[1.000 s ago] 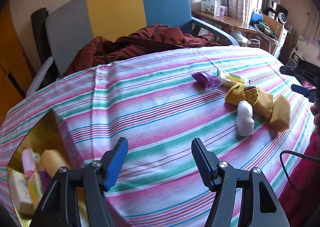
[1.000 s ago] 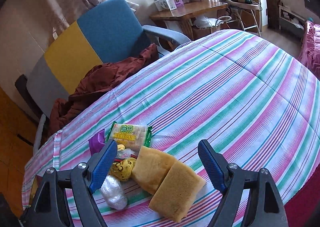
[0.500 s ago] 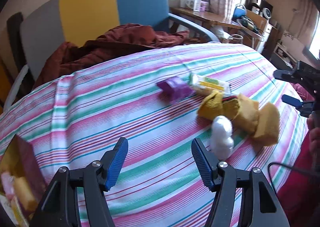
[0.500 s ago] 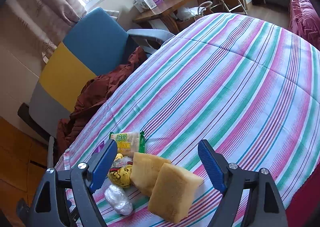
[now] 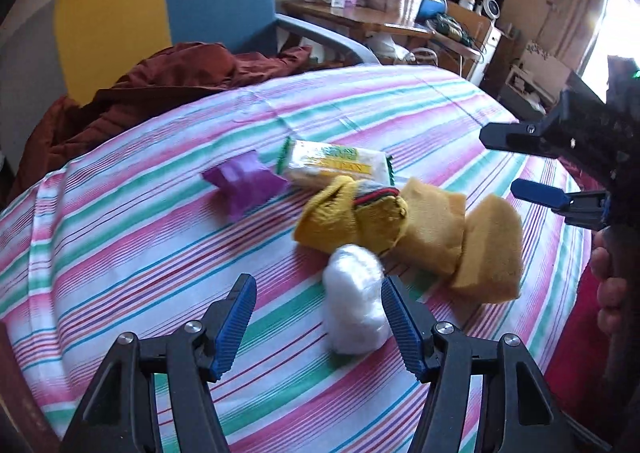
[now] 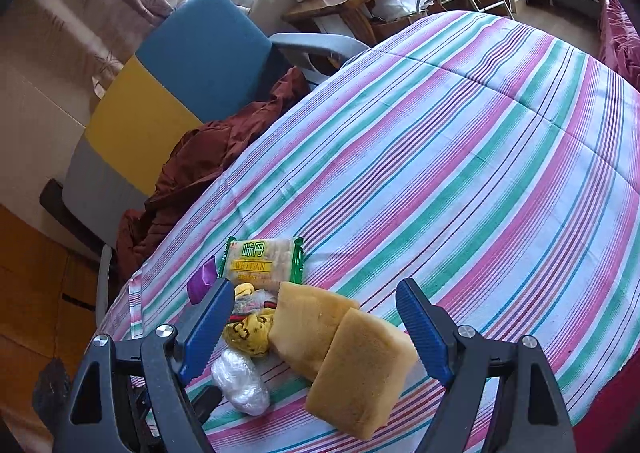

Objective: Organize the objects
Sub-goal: 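Grasp plastic-wrapped bundle with left gripper while right gripper grasps yellow sponge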

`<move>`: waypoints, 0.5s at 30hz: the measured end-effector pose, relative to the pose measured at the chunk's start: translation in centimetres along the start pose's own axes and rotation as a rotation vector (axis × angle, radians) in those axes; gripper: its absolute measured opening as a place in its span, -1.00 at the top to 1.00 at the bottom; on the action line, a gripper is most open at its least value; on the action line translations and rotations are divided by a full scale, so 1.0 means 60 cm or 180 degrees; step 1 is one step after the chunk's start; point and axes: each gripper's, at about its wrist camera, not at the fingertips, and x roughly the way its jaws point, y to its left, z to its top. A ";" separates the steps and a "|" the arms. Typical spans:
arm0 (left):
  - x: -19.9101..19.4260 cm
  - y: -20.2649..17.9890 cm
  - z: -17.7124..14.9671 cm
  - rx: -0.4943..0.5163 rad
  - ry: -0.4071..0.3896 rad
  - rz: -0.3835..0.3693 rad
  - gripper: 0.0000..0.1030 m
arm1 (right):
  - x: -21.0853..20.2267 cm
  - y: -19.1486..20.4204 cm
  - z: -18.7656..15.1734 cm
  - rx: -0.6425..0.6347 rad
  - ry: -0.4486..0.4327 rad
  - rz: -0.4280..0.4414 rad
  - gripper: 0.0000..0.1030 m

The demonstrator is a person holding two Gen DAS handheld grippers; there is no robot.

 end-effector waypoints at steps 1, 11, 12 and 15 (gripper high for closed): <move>0.008 -0.005 0.002 0.0016 0.0019 -0.0002 -0.26 | 0.001 -0.002 0.000 0.0013 0.0011 -0.0007 -0.64; 0.065 -0.013 -0.001 0.0016 0.0221 -0.0100 0.39 | 0.015 -0.018 -0.002 0.0139 0.0177 -0.0115 -0.64; 0.063 -0.013 -0.004 0.0025 0.0210 -0.0101 0.40 | 0.016 -0.019 -0.001 0.0152 0.0181 -0.0122 -0.64; 0.055 -0.008 -0.012 -0.0003 0.0178 -0.0085 0.41 | 0.026 -0.028 -0.003 0.0214 0.0266 -0.0169 -0.64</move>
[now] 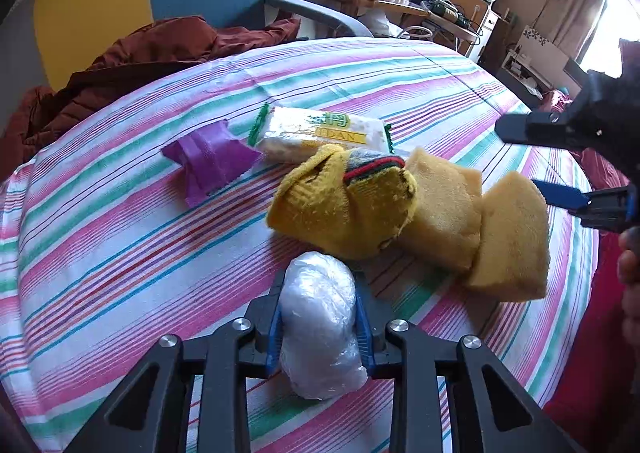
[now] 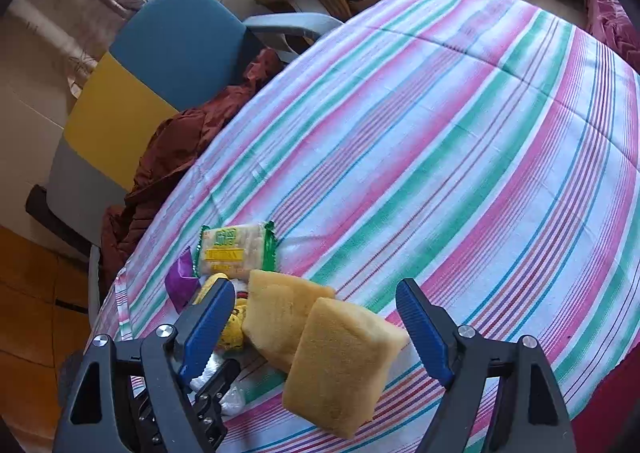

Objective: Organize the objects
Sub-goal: 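Grasp plastic-wrapped bundle with left gripper while right gripper grasps yellow sponge, then place plastic bundle in tray with left gripper while right gripper places yellow sponge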

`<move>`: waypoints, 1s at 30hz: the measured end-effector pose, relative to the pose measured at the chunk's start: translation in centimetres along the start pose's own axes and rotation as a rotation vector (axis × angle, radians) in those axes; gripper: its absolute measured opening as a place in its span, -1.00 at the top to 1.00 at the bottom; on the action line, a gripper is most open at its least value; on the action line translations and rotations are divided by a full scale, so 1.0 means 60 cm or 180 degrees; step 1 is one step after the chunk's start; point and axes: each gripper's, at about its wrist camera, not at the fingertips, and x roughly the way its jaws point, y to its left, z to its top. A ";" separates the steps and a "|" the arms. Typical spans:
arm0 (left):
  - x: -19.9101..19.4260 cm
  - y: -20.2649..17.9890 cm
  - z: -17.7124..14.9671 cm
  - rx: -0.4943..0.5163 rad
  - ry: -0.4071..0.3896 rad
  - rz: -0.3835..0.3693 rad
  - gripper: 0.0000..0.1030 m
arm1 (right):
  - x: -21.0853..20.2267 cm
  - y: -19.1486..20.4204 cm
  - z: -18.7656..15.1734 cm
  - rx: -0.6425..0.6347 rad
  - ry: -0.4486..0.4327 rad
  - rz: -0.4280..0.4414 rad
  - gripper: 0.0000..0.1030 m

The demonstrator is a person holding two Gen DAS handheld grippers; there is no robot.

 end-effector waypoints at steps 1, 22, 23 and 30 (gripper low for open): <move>-0.003 0.005 -0.005 -0.0036 -0.0003 0.0009 0.41 | 0.004 -0.003 0.000 0.0029 0.0040 -0.0005 -0.64; -0.171 0.076 -0.084 -0.0440 -0.0410 0.0251 0.41 | 0.019 -0.002 -0.010 -0.0099 0.0204 -0.0211 0.10; -0.184 0.082 -0.088 -0.0456 -0.0448 0.0273 0.41 | 0.015 -0.001 -0.010 -0.0110 0.0171 -0.0203 0.10; -0.278 0.122 -0.137 -0.0628 -0.0706 0.0544 0.41 | -0.027 0.020 -0.022 -0.0304 -0.0122 -0.0057 0.10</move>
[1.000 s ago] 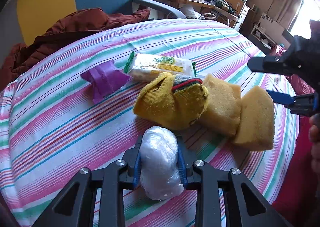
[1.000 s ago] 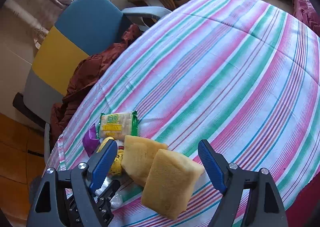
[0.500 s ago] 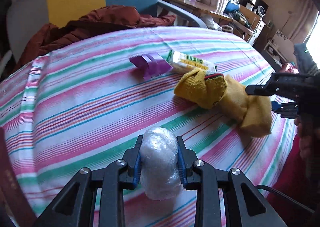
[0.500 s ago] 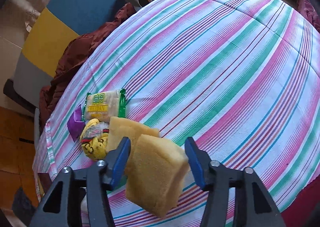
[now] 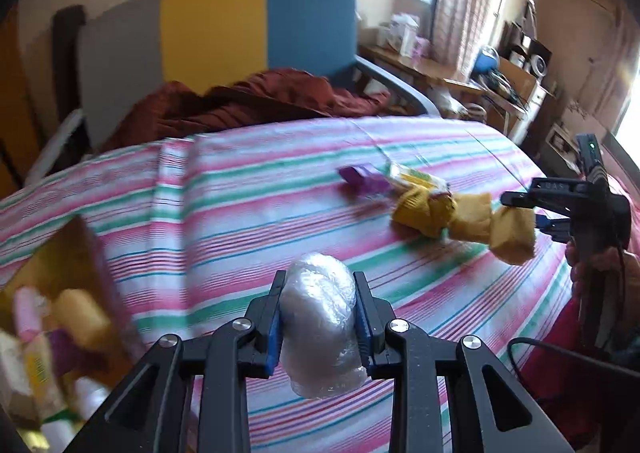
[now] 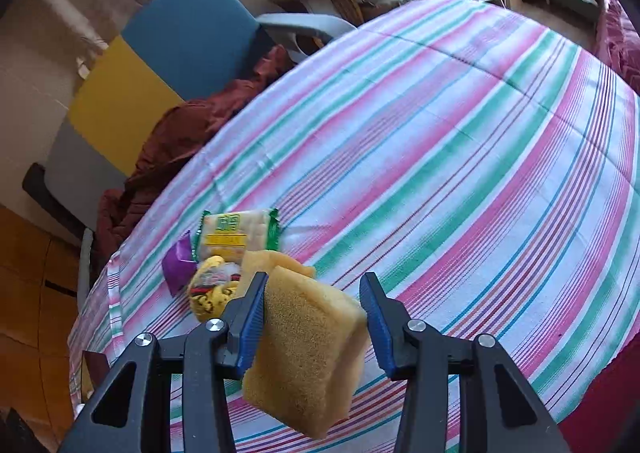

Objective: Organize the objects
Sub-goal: 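Place plastic bundle in tray with left gripper while right gripper places yellow sponge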

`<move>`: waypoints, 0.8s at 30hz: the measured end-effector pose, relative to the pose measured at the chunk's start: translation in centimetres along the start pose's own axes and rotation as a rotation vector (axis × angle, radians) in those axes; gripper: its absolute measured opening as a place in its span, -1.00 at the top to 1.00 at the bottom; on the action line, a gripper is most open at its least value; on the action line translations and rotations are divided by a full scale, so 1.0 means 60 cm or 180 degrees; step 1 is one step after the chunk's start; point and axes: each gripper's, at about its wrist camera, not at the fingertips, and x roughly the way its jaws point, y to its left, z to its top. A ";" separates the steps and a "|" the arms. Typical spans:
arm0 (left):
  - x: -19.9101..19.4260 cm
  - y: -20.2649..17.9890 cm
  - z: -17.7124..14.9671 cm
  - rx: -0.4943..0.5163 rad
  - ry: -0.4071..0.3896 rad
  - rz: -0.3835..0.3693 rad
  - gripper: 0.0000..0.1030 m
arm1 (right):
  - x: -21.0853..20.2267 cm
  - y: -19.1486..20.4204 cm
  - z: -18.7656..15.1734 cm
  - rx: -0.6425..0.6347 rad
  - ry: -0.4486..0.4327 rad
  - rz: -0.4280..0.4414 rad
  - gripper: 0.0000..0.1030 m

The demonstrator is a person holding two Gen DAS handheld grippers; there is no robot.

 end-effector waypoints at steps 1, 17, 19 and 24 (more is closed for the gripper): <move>-0.013 0.009 -0.003 -0.0027 -0.0038 0.0042 0.41 | -0.007 0.003 -0.002 -0.0031 -0.0042 0.0014 0.10; -0.127 0.111 -0.063 -0.0327 -0.0318 0.0394 0.41 | -0.123 0.147 -0.055 -0.0969 -0.0590 0.0169 0.10; -0.132 0.122 -0.074 -0.0377 -0.0317 0.0415 0.41 | -0.128 0.170 -0.064 -0.1044 -0.0554 0.0273 0.10; -0.145 0.156 -0.102 -0.0522 -0.0298 0.0451 0.41 | -0.120 0.245 -0.105 -0.1305 -0.0309 0.0602 0.10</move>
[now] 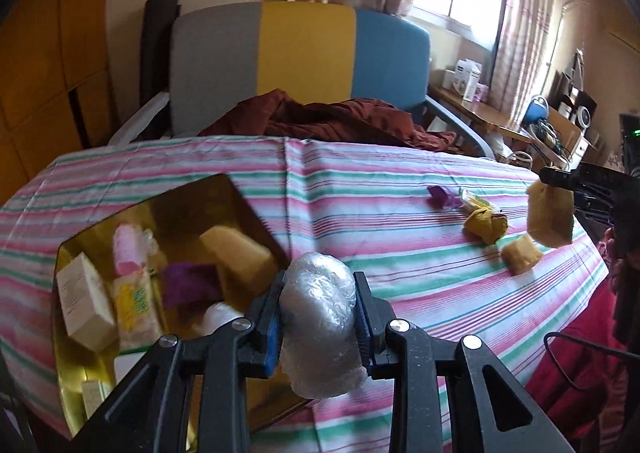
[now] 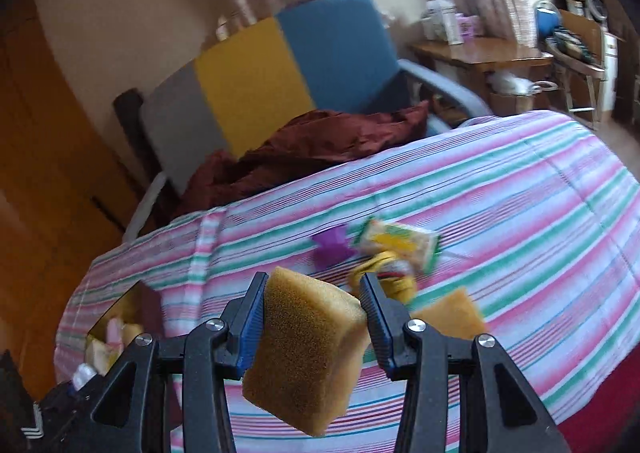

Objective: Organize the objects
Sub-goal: 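Place plastic bundle in tray with left gripper while right gripper places yellow sponge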

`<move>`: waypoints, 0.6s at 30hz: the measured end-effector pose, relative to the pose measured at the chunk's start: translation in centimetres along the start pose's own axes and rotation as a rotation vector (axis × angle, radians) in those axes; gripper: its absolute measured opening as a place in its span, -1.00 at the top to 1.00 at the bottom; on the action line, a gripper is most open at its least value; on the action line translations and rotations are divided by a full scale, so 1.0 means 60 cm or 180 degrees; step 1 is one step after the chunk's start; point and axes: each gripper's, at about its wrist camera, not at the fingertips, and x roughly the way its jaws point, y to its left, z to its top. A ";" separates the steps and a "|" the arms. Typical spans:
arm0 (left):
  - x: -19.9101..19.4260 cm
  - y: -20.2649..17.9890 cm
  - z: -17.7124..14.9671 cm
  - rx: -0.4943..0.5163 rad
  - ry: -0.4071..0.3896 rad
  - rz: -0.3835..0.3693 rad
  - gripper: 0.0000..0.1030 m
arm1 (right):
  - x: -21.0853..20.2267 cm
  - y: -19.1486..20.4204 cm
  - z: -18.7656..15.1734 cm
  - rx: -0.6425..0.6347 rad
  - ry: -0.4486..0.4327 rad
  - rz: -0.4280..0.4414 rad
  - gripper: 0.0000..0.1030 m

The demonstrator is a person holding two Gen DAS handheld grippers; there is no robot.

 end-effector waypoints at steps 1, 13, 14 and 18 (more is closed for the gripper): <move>-0.004 0.014 -0.008 -0.0049 0.0008 0.0020 0.41 | 0.007 0.019 -0.004 -0.0054 0.0057 0.0081 0.10; -0.071 0.190 -0.103 -0.0860 0.0015 0.0309 0.41 | 0.105 0.305 -0.105 -0.0997 0.0850 0.1172 0.10; -0.073 0.195 -0.108 -0.0891 0.0021 0.0331 0.41 | 0.110 0.326 -0.115 -0.1066 0.0902 0.1227 0.10; -0.078 0.211 -0.119 -0.0967 0.0035 0.0387 0.41 | 0.125 0.391 -0.155 -0.1382 0.1030 0.1259 0.10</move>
